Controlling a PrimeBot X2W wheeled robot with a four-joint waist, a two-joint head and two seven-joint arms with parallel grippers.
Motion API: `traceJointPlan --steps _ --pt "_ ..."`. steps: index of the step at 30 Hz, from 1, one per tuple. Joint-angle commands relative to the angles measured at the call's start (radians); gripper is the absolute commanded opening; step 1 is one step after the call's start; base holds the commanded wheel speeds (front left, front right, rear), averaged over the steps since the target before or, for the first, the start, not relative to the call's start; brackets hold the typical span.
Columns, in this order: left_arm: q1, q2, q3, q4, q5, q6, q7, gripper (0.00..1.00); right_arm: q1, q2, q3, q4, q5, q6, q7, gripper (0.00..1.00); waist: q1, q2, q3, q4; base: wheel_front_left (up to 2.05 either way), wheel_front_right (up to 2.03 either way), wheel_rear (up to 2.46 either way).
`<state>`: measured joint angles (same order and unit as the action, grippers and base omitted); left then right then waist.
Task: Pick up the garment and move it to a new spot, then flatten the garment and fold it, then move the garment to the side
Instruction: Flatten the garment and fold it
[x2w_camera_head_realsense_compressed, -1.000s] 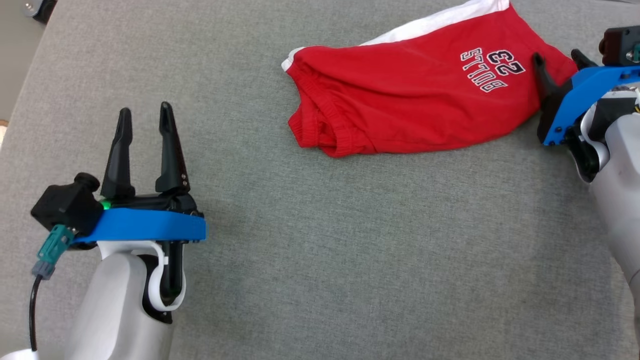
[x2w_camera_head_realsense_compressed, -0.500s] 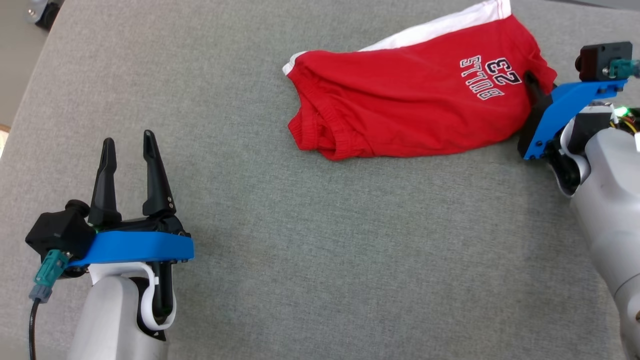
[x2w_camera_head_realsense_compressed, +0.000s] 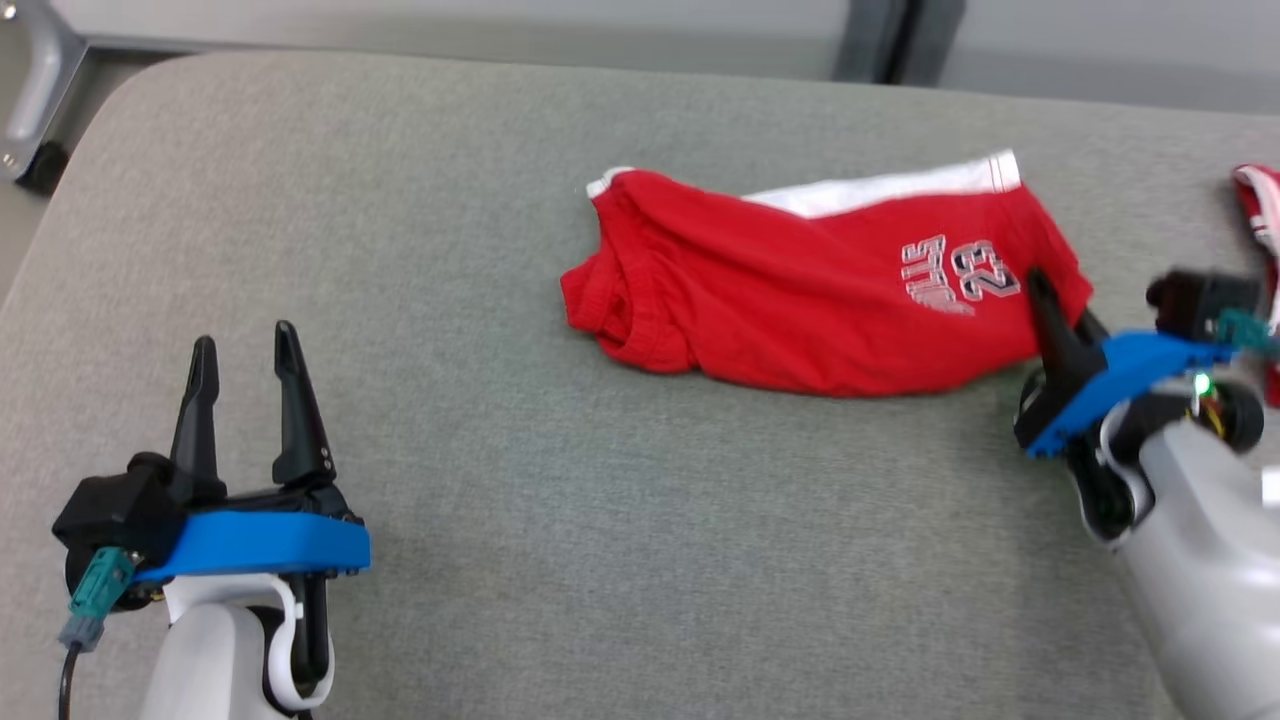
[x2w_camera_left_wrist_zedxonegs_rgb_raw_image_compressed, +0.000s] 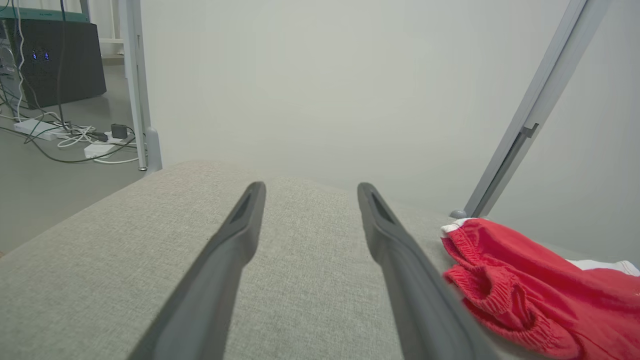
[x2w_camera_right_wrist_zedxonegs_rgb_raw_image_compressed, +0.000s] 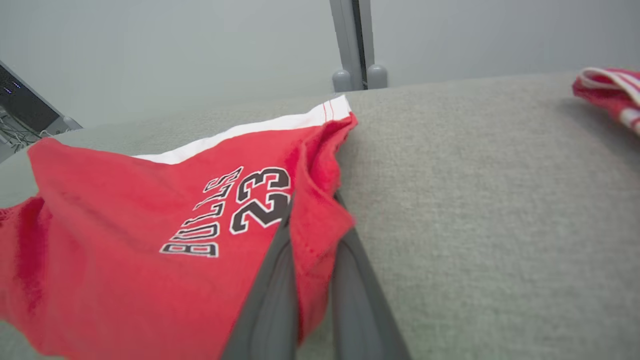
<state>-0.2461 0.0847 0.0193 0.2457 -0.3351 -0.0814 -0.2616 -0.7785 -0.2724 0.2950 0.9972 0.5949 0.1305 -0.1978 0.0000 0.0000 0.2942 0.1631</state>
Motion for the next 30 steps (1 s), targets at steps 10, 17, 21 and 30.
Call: traceJointPlan --steps 10,17,21,30 --pt "0.086 0.009 0.038 -0.014 0.023 -0.006 -0.004 1.00 0.314 -0.050 -0.112 -0.161 0.098 0.001 -0.047 0.00 0.0000 0.0000 -0.084 -0.079 0.00 0.00 0.00" --pt "0.093 0.002 0.030 -0.015 0.029 -0.006 -0.004 1.00 0.379 -0.058 -0.200 -0.208 0.059 0.001 -0.032 0.00 0.0000 0.0000 -0.089 -0.081 0.00 0.00 0.00" --pt "0.089 -0.001 0.019 -0.009 0.032 -0.008 -0.004 1.00 0.356 -0.032 -0.219 -0.248 0.019 0.001 -0.014 0.00 0.0000 0.0000 -0.098 -0.073 0.00 0.00 0.00" --pt "0.085 -0.008 0.000 -0.001 0.036 -0.012 -0.005 1.00 0.244 0.070 -0.208 -0.391 -0.110 0.001 0.063 0.00 0.0000 0.0000 -0.114 -0.043 0.00 0.00 0.00"
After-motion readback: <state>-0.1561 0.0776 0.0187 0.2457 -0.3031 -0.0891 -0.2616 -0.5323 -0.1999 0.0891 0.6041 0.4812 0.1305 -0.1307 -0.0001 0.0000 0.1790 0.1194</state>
